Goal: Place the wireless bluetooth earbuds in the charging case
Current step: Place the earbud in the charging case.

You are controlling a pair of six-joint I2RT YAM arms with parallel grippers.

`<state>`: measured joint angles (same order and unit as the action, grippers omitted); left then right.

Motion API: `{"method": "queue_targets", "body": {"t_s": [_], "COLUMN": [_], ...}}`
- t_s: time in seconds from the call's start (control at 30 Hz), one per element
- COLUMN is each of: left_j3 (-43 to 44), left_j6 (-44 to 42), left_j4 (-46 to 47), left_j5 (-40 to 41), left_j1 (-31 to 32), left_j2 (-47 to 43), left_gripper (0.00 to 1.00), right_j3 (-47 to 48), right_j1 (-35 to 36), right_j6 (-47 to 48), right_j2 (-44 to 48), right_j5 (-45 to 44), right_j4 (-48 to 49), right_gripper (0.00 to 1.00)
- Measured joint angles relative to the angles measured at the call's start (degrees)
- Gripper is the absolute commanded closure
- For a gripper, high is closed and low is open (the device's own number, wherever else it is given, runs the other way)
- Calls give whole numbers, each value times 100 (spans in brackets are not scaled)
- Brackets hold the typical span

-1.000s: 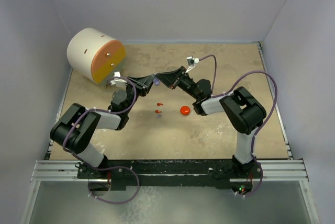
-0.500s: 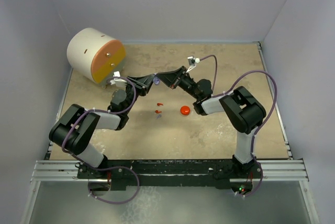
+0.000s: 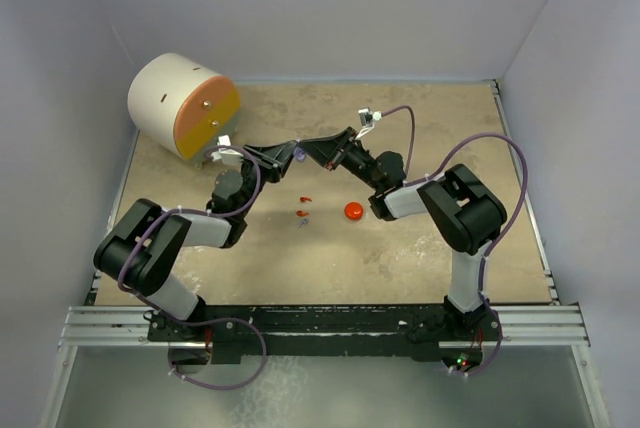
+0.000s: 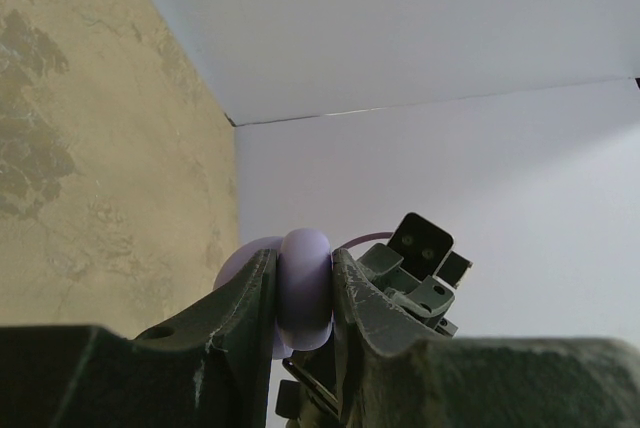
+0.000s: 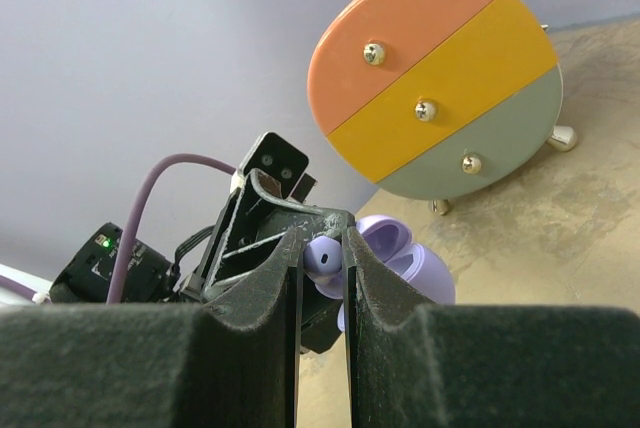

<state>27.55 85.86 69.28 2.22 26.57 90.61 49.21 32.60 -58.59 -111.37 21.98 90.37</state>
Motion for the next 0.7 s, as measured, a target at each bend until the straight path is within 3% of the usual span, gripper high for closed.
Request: {"method": "queue_targets", "body": {"t_s": [0.7], "left_j3": [0], "left_j6": [-2], "left_j4": [-7], "left_j5": [26], "left_j1": [24], "left_j2": [-116], "left_gripper": [100], "right_j3": [-46], "right_j1": [0], "right_j6": [0], "right_j2": [-2], "right_j5": [-24], "right_j4": [2], "right_gripper": [100]}}
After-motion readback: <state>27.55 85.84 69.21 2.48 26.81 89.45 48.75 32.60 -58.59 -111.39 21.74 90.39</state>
